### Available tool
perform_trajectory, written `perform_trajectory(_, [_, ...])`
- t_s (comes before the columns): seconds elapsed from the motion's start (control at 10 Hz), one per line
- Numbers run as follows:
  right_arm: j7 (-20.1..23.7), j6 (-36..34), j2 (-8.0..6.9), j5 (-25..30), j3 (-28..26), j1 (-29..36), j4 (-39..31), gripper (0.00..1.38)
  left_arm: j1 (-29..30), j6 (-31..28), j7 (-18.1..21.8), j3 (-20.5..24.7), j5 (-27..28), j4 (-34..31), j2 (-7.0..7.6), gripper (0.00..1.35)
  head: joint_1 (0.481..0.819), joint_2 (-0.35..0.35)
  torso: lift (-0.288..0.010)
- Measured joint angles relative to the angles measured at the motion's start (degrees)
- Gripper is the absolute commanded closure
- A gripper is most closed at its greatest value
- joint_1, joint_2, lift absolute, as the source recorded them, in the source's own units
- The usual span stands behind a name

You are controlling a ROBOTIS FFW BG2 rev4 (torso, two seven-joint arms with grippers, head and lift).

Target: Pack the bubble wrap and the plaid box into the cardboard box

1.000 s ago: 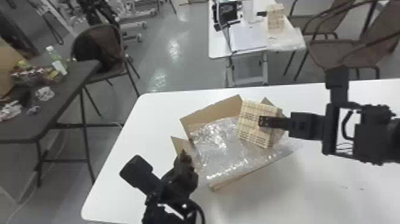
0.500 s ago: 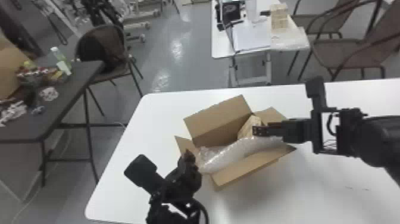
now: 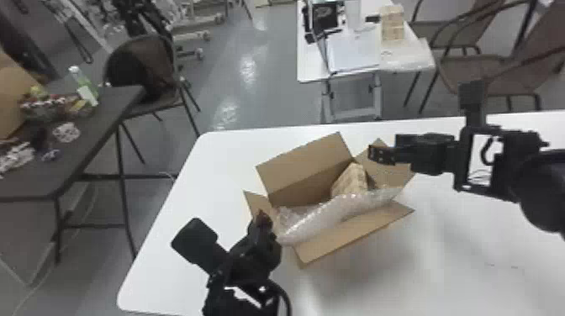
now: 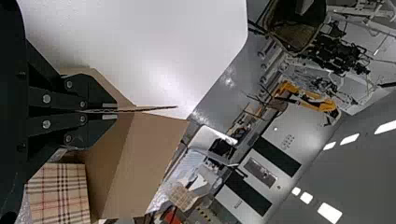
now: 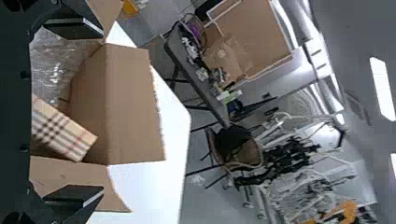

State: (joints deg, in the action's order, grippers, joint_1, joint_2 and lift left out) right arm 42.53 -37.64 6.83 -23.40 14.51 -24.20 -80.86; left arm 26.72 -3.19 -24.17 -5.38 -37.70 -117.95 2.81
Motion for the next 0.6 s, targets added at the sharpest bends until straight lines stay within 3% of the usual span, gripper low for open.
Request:
perform_trajectory(0.1, [-2.5, -1.1, 0.25, 1.5, -2.9, 2.5, -8.0, 0.12, 0.0, 0.1, 0.0, 0.0, 0.0, 0.0, 0.00, 1.22, 0.695, 0.256, -0.098])
perform_trajectory(0.3, [-11.7, -0.6, 0.62, 4.0, -8.5, 10.4, -23.1, 0.12, 0.0, 0.3, 0.0, -0.1, 0.1, 0.0, 0.00, 1.22, 0.695, 0.207, -0.098])
perform_trajectory(0.5, [-21.4, 7.7, 0.64, 5.5, -12.6, 21.1, -32.0, 0.12, 0.2, 0.9, 0.0, -0.1, 0.2, 0.0, 0.00, 1.22, 0.695, 0.135, -0.098])
perform_trajectory(0.6, [-24.0, 13.0, 0.64, 6.7, -14.0, 26.3, -34.1, 0.12, 0.2, 1.1, 0.0, -0.1, 0.2, 0.0, 0.00, 1.22, 0.695, 0.106, -0.098])
